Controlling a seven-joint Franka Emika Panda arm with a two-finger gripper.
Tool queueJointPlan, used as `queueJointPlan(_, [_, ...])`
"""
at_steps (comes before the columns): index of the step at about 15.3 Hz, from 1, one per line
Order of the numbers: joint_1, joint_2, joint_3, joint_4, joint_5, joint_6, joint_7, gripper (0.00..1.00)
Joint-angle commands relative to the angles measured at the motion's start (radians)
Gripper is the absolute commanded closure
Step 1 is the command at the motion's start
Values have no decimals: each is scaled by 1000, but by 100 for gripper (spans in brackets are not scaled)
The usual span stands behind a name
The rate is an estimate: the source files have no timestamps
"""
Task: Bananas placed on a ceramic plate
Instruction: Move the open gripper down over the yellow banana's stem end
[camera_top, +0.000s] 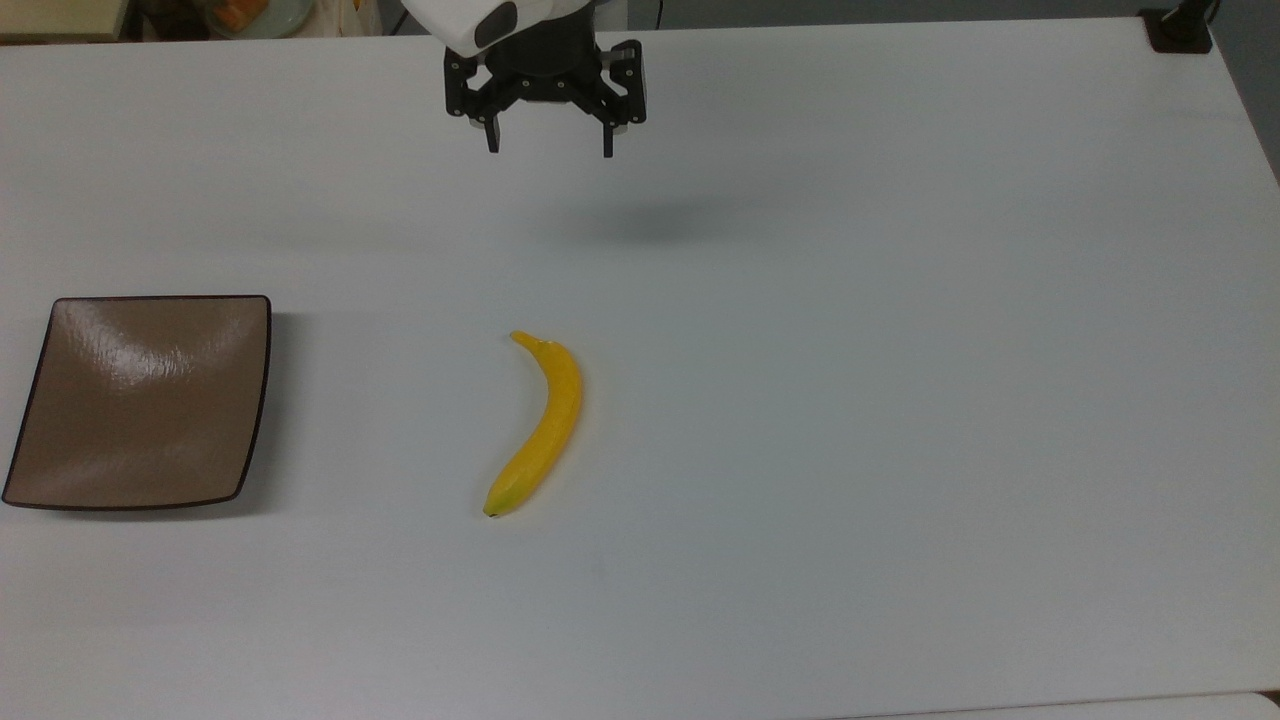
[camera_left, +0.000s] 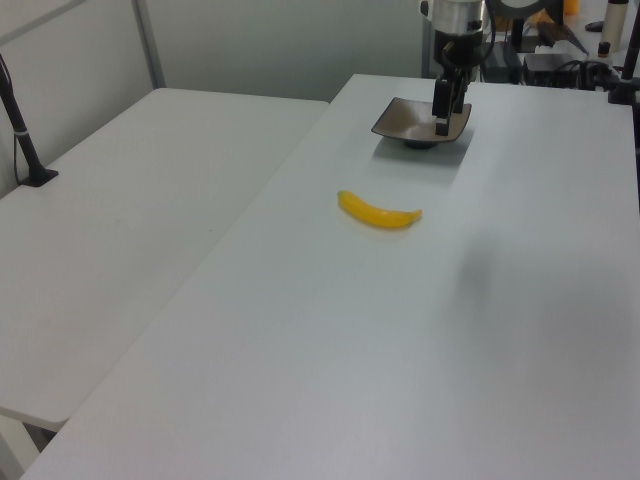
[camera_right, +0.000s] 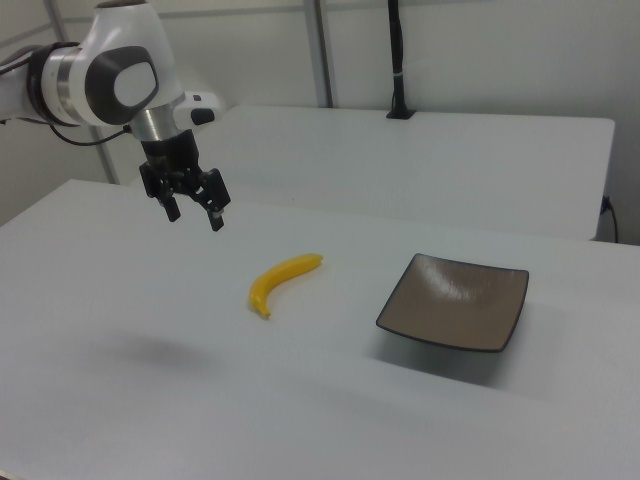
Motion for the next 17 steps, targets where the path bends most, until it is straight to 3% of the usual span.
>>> queueJointPlan(1, [11,36,0,-15,-13,122,127,0])
queueJointPlan(4, [11,62,0,-21,-16,213,231,0])
queueJointPlan(10, [43,191,1,-15,-35,384,257,0])
queueJointPlan(14, [37,278,3,-12,-149,489,407,0])
queueJointPlan(17, [32,326,1,-6,-163,518,427,0])
